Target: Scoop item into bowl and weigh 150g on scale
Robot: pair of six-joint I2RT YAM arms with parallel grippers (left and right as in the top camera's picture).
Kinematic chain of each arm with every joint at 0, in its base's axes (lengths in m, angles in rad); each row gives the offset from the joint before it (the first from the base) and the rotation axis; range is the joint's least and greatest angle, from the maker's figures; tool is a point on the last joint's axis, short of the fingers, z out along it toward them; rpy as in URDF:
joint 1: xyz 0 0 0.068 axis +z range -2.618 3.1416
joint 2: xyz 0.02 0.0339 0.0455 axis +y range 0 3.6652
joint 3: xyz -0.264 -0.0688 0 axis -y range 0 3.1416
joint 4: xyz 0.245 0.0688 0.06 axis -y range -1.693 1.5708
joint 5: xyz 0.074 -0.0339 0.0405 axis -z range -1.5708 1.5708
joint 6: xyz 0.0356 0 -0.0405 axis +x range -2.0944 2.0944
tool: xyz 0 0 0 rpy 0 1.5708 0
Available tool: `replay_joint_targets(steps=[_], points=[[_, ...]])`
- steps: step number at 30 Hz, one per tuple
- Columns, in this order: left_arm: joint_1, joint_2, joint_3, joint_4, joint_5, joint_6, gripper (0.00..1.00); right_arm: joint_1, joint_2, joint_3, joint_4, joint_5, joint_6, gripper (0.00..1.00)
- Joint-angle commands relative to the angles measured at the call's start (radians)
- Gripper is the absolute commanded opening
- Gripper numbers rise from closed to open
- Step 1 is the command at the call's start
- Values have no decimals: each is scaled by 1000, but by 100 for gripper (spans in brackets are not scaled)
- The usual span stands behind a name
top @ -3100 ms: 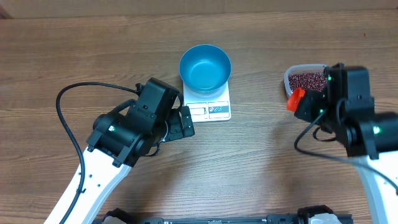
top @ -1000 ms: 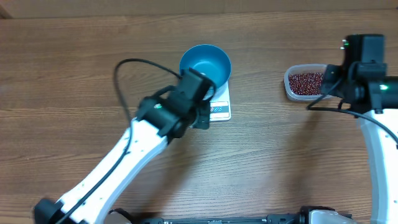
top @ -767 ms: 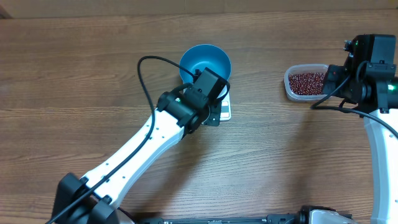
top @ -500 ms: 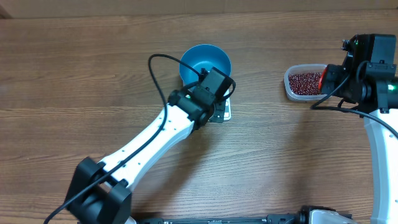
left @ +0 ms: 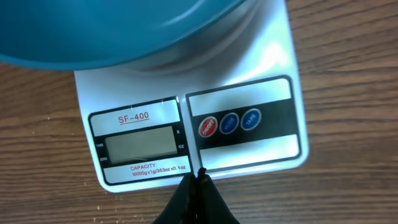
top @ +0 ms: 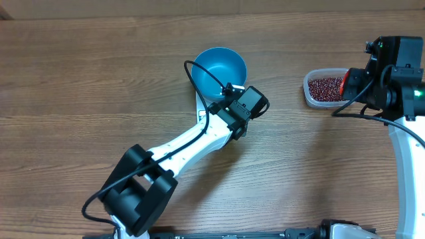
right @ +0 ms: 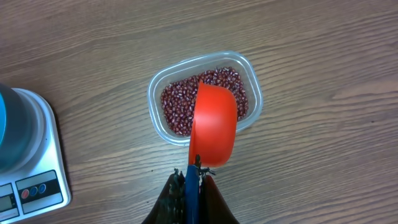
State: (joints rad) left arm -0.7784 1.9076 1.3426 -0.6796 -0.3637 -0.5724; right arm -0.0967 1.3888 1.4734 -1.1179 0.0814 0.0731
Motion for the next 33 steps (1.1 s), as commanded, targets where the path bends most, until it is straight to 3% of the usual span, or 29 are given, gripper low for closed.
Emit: replay_joint_targets(steps=[1,33], points=[[-2,26,17,8,-5,-26,4,0,2,33,6,-6,-7,4],[-8,35,-86,176,-4,-1,5,0,2,33,6,-6,-7,4]])
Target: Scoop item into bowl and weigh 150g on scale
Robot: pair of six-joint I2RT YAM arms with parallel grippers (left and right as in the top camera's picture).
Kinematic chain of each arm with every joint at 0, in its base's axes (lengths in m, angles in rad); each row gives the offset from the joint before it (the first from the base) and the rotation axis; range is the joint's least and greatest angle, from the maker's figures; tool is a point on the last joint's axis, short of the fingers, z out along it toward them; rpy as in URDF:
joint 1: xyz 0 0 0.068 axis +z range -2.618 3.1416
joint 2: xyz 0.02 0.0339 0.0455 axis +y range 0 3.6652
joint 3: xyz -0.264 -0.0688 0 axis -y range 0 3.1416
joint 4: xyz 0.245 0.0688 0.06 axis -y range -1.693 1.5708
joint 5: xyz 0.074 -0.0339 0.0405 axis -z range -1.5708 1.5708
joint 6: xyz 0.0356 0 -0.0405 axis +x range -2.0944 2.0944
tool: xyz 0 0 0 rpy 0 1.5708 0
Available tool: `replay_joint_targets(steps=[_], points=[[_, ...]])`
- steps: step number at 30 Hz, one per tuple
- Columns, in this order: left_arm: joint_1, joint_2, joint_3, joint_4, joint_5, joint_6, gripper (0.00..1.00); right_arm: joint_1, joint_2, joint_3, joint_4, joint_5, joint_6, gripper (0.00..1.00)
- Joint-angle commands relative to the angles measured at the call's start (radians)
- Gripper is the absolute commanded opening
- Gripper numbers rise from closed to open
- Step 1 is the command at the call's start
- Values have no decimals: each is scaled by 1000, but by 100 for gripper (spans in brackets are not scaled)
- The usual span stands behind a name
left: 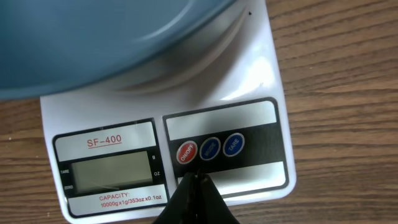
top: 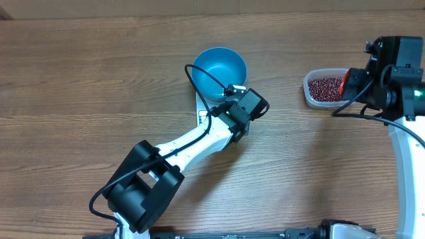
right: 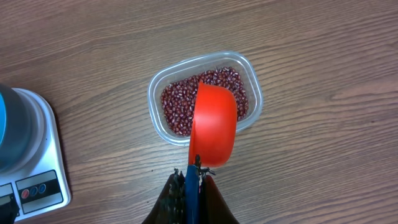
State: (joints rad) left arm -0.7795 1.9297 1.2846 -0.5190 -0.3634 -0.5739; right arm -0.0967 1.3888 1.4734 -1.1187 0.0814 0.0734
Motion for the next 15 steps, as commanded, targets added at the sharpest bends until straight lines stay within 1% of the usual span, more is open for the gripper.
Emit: replay_joint_targets(steps=[1,4,15], points=[[-6,13,-37,25,-2,0,4,0,2,33,7,-6,-8,4],[-6,13,-59,53,-2,-13,4,0,2,33,7,-6,-8,4],[-6,13,-61,79,-2,-12,4,0,2,33,7,-6,-8,4]])
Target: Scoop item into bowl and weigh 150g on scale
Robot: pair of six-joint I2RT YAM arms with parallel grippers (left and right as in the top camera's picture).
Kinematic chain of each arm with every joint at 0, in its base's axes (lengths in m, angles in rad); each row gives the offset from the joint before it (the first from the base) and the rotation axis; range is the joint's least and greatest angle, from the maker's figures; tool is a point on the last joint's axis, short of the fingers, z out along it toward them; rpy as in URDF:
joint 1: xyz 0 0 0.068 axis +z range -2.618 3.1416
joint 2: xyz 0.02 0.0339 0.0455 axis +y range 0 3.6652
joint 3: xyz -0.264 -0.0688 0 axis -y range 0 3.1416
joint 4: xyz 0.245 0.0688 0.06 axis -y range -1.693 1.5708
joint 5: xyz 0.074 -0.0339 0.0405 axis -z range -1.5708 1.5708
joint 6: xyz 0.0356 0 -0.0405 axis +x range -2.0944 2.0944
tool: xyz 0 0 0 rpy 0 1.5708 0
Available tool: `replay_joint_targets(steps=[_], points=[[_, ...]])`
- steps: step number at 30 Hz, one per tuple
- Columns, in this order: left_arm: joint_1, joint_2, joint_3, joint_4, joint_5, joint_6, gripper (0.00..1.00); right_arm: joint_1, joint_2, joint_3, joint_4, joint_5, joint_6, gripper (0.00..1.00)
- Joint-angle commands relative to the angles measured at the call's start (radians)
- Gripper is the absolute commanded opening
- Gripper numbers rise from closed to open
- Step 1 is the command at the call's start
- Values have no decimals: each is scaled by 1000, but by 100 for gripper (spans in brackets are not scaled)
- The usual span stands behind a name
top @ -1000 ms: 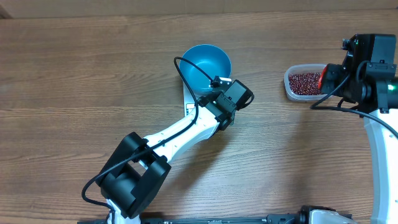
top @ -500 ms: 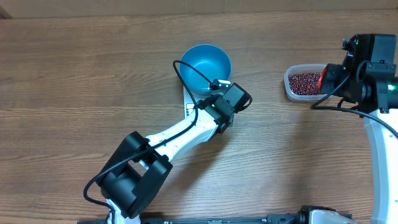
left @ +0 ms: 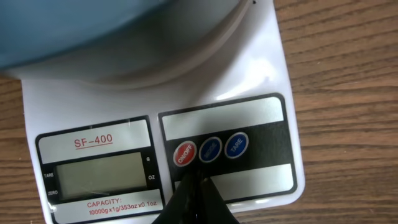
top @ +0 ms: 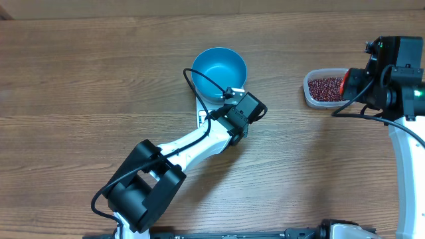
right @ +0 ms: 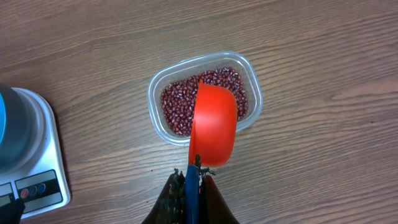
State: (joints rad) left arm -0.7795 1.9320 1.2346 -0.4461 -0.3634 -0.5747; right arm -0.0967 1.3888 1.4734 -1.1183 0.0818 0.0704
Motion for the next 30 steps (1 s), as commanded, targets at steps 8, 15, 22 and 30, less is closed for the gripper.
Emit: replay_joint_targets(steps=[8,15,22,30], points=[[-5,11,-11,6,-2,-8,4,0,2,33,6,-6,-5,4],[-6,11,-11,10,17,98,4,0,2,33,6,-6,-5,4],[-5,11,-11,54,55,313,4,0,2,33,6,-7,-5,4],[-5,23,-18,63,106,359,4,0,2,33,7,-6,-5,4]])
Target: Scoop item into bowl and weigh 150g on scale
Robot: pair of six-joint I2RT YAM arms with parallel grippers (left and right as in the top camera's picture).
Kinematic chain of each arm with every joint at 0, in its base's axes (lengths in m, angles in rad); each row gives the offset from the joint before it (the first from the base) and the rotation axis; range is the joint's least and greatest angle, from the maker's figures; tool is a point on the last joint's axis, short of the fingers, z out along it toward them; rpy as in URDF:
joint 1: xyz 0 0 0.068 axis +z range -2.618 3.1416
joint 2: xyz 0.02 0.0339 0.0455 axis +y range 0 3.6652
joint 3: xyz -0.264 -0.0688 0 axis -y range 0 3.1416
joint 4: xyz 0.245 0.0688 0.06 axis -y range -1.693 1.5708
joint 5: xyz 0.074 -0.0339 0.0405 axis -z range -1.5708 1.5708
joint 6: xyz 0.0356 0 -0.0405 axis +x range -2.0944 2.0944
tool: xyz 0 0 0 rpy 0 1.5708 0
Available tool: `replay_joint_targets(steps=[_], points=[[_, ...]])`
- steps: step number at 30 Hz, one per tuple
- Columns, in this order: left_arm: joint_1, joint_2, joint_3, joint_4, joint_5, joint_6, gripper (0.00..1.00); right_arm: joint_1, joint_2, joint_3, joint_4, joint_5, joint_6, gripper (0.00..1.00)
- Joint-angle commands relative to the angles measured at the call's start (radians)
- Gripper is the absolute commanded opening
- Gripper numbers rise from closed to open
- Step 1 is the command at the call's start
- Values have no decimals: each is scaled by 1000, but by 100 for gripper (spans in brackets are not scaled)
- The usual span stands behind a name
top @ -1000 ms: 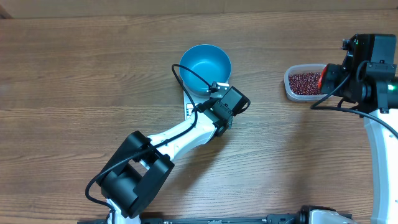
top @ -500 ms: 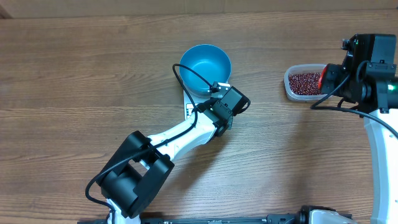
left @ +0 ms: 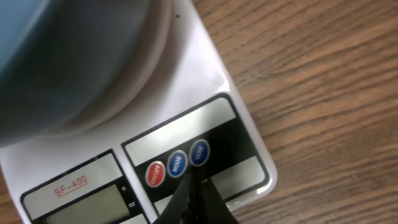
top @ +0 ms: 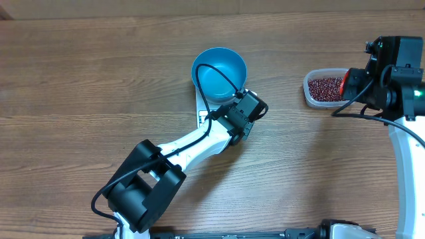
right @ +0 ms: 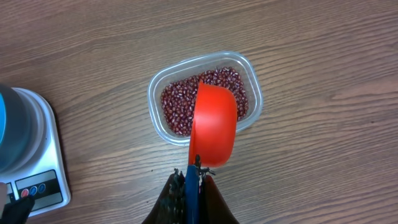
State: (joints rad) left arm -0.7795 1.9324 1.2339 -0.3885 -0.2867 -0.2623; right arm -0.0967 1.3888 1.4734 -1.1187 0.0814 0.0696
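Note:
A blue bowl (top: 220,72) rests on the white SF-400 scale (left: 239,87); its display (left: 81,208) is blank. My left gripper (left: 193,173) is shut, its tip on the button panel between the middle blue button (left: 178,163) and the right blue button (left: 199,152). The red ON/OFF button (left: 155,174) lies to their left. My right gripper (right: 196,167) is shut on the blue handle of a red scoop (right: 214,125) held over a clear tub of red beans (right: 204,99). The tub (top: 323,87) sits at the far right in the overhead view.
Bare wooden tabletop (top: 93,86) surrounds the scale. The left arm (top: 192,143) stretches from the front of the table up to the scale. The scale's corner (right: 37,180) shows at the left of the right wrist view.
My left gripper's tip has shifted right on the panel, from the ON/OFF button to between the two blue buttons, and the wrist has turned. The right gripper and scoop are unmoved.
My shut left gripper first hung at the scale's front edge below the display. Then its tip stood under the ON/OFF button, then on it, and now it sits by the blue buttons. The display stayed blank. The right gripper kept the scoop over the beans throughout.

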Motion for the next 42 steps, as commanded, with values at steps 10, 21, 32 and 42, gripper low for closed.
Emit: replay_joint_targets(steps=[10,21,32,42], points=[[-5,72,-17,2,25,46,4,0,2,33,6,-24,-4,4],[-5,72,-17,46,6,77,4,0,2,33,6,-24,-4,4],[12,68,-16,45,6,98,4,0,2,33,5,-24,-16,4],[13,35,-16,19,6,133,4,0,2,33,-1,-24,-16,4]])
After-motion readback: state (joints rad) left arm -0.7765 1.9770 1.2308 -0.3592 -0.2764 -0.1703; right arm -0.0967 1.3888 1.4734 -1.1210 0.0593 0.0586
